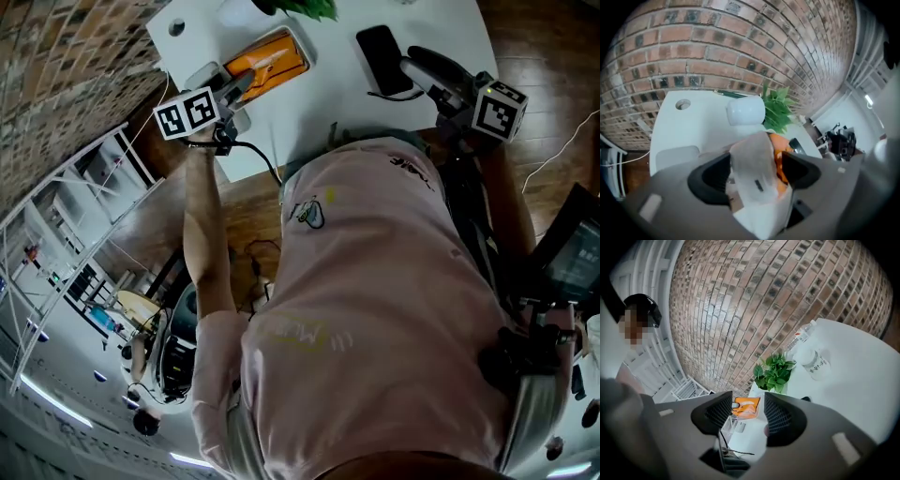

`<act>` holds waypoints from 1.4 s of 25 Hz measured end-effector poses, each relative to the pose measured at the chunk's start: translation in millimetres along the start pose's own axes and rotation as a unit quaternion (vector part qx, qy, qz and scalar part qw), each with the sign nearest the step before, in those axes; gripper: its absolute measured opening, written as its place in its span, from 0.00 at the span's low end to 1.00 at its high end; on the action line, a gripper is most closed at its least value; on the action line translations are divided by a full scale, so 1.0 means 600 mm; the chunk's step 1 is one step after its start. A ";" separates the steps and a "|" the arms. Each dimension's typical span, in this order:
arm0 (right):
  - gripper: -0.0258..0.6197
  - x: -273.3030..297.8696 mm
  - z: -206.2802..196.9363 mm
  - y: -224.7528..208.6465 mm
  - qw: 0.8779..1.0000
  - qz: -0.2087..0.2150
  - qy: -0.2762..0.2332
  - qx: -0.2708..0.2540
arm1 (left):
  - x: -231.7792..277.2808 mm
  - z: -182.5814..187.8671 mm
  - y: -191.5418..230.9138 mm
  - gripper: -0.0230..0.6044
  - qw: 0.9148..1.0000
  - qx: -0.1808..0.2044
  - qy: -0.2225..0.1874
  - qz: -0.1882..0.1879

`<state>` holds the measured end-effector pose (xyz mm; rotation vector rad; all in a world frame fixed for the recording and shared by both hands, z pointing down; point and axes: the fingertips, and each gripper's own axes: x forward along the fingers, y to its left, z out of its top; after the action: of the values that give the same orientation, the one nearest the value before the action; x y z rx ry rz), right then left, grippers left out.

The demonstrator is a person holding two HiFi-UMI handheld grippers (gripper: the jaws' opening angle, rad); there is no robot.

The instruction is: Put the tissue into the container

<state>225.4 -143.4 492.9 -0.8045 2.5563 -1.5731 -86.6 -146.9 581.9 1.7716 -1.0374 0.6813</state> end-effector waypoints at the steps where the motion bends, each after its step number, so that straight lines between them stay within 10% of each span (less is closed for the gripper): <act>1: 0.37 0.000 0.002 -0.002 1.000 0.002 -0.003 0.002 | -0.008 0.004 0.001 0.65 1.000 0.010 -0.002 0.007; 7: 0.37 -0.015 0.011 -0.001 1.000 -0.006 -0.011 -0.015 | -0.124 0.019 0.015 0.73 0.998 0.026 -0.046 0.024; 11: 0.38 -0.041 0.016 -0.024 0.999 -0.029 -0.005 -0.039 | -0.251 0.041 -0.058 0.72 0.977 -0.016 -0.203 -0.066; 12: 0.38 -0.046 0.024 -0.026 0.998 -0.034 -0.007 -0.045 | -0.307 0.061 -0.098 0.72 0.950 -0.031 -0.282 -0.127; 16: 0.22 -0.064 0.055 -0.028 0.991 -0.084 -0.054 -0.092 | -0.563 0.098 -0.243 0.62 0.771 -0.022 -0.554 -0.312; 18: 0.13 -0.069 0.057 -0.006 0.983 -0.115 -0.099 -0.099 | -0.625 0.094 -0.291 0.59 0.746 0.021 -0.584 -0.321; 21: 0.13 -0.035 0.077 0.075 0.966 -0.130 -0.163 -0.154 | -0.627 0.081 -0.303 0.54 0.764 0.061 -0.597 -0.236; 24: 0.13 0.034 0.100 0.152 0.919 -0.167 -0.203 -0.293 | -0.568 0.067 -0.247 0.42 0.793 0.079 -0.602 -0.045; 28: 0.13 0.118 0.101 0.230 0.870 -0.189 -0.223 -0.398 | -0.458 0.056 -0.192 0.40 0.831 0.163 -0.508 0.159; 35: 0.13 0.163 0.072 0.293 0.843 -0.178 -0.222 -0.457 | -0.432 0.067 -0.165 0.36 0.835 0.137 -0.506 0.167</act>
<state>81.4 -160.4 347.1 -1.5338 2.7683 0.0115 -126.1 -72.7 314.2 2.2711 -2.0727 0.0085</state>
